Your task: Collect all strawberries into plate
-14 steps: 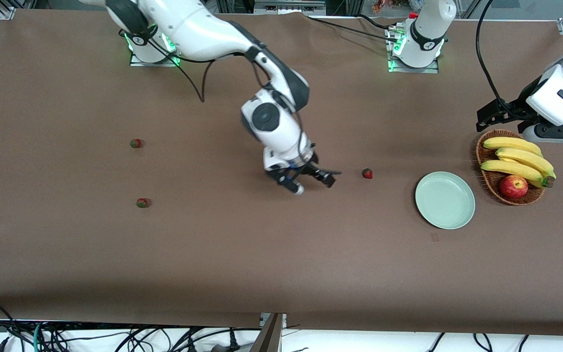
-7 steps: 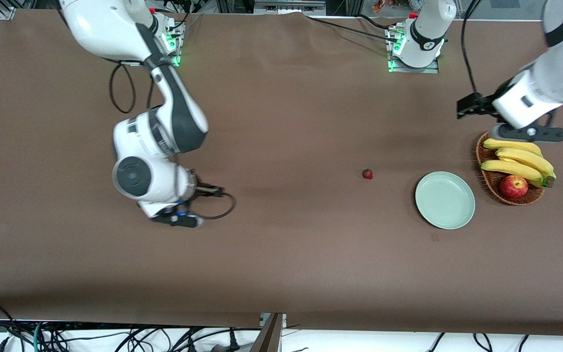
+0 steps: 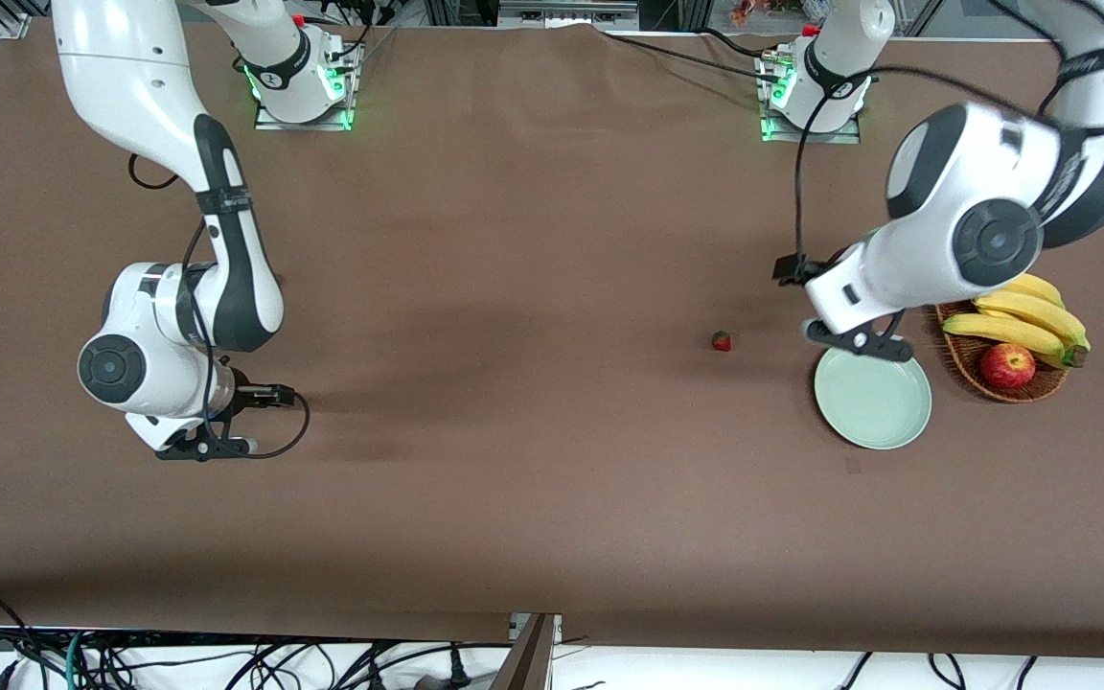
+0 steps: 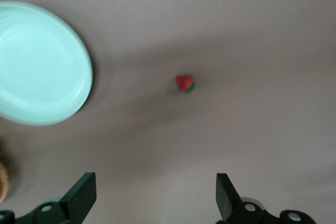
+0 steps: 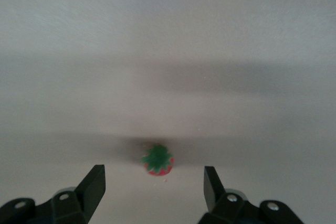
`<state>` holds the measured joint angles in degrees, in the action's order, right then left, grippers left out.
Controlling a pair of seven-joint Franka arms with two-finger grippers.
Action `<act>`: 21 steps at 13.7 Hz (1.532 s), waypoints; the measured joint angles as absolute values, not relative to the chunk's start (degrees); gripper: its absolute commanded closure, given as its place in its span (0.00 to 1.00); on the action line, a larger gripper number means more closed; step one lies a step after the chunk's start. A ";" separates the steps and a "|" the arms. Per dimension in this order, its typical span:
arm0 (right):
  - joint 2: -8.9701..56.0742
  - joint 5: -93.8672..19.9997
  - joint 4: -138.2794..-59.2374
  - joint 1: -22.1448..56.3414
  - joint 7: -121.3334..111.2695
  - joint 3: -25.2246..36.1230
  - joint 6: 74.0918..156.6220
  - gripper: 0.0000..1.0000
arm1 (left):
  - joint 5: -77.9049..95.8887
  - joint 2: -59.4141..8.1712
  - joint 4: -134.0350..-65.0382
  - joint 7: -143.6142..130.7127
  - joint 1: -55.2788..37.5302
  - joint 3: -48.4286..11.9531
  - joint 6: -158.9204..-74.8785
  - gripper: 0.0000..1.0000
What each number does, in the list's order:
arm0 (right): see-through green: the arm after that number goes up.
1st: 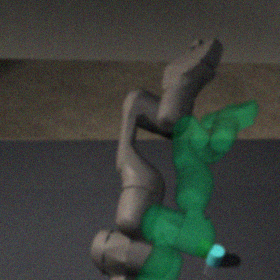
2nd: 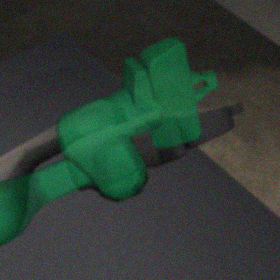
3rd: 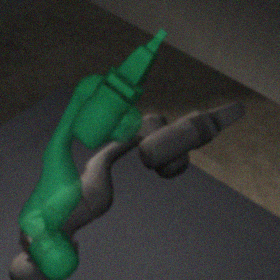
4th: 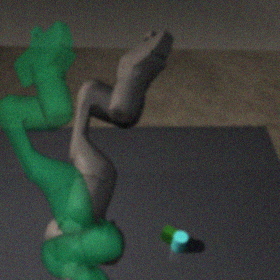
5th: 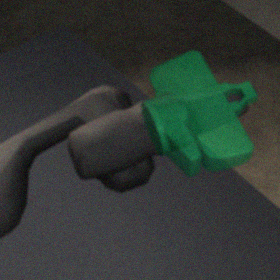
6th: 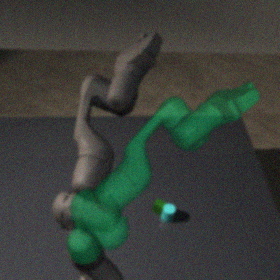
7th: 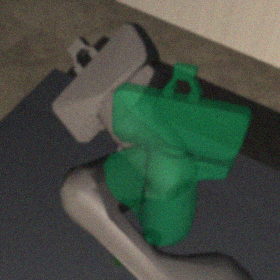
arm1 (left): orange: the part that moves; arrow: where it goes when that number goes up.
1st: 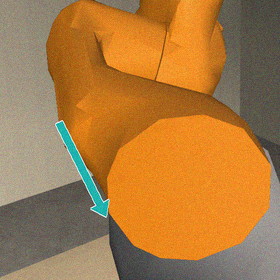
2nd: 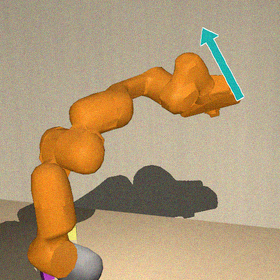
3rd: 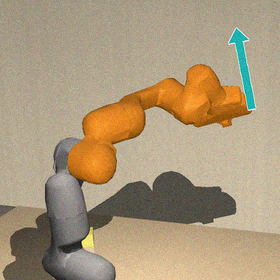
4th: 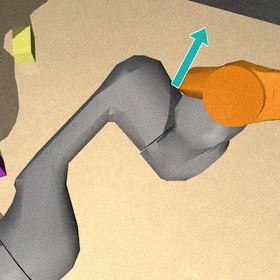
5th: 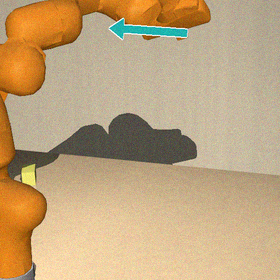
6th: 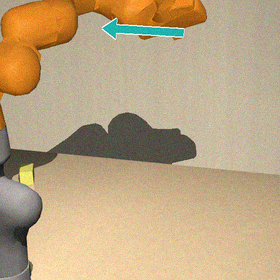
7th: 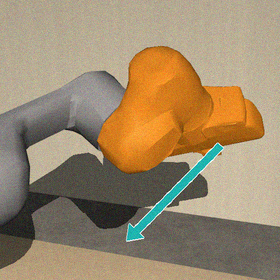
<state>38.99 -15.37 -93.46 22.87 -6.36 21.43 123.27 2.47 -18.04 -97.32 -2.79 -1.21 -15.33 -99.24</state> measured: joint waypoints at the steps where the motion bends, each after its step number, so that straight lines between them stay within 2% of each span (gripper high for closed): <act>1: 39.42 -17.56 -94.41 22.55 -8.08 21.44 124.25 0.16 | 2.47 -20.23 -97.39 -2.76 -1.48 -15.75 -102.06 0.00; 4: 40.60 -21.55 -95.72 22.26 -9.81 21.40 125.65 0.17 | 2.46 -27.21 -97.90 -2.68 -4.41 -16.06 -110.44 0.00; 6: 41.12 -22.06 -96.80 22.30 -9.83 21.08 128.20 0.37 | 2.06 -31.23 -98.63 -2.69 -6.24 -16.07 -115.70 0.00; 9: 41.57 -22.11 -98.63 22.40 -9.86 20.24 131.59 0.83 | -0.15 -33.18 -104.52 -2.69 -6.44 -15.92 -126.06 0.00; 10: 41.42 -22.12 -98.62 22.42 -9.87 20.32 131.74 0.94 | -0.28 -33.19 -106.98 -2.68 -6.24 -15.86 -128.97 0.08; 11: 41.26 -22.16 -98.60 22.42 -9.88 20.28 131.74 1.00 | -0.34 -33.19 -108.74 -2.66 -6.00 -15.84 -130.60 0.19; 13: 40.61 -22.29 -98.06 22.75 -9.79 20.08 130.48 1.00 | -0.38 -33.09 -110.41 -2.65 -5.95 -15.84 -131.10 0.47; 15: 38.61 -22.39 -95.35 23.79 -7.40 19.91 123.83 1.00 | -0.38 -32.88 -111.11 -2.65 -6.00 -15.86 -131.11 0.85; 17: 35.90 -22.43 -91.06 26.12 -1.32 19.70 116.32 0.97 | -0.41 -32.78 -111.22 -2.65 -5.95 -15.79 -131.11 1.00; 19: 34.05 -22.54 -86.53 29.96 7.70 19.36 111.43 0.97 | -0.43 -32.48 -111.22 -2.65 -5.85 -15.76 -130.97 1.00; 21: 33.70 -23.03 -83.85 35.03 18.14 18.95 110.40 0.96 | -0.69 -31.66 -111.00 -2.65 -5.81 -15.61 -129.22 1.00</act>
<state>33.70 -23.03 -83.85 35.03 18.14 18.95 110.40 -0.69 -31.66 -111.00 -2.65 -5.81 -15.61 -129.22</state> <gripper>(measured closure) 0.678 0.656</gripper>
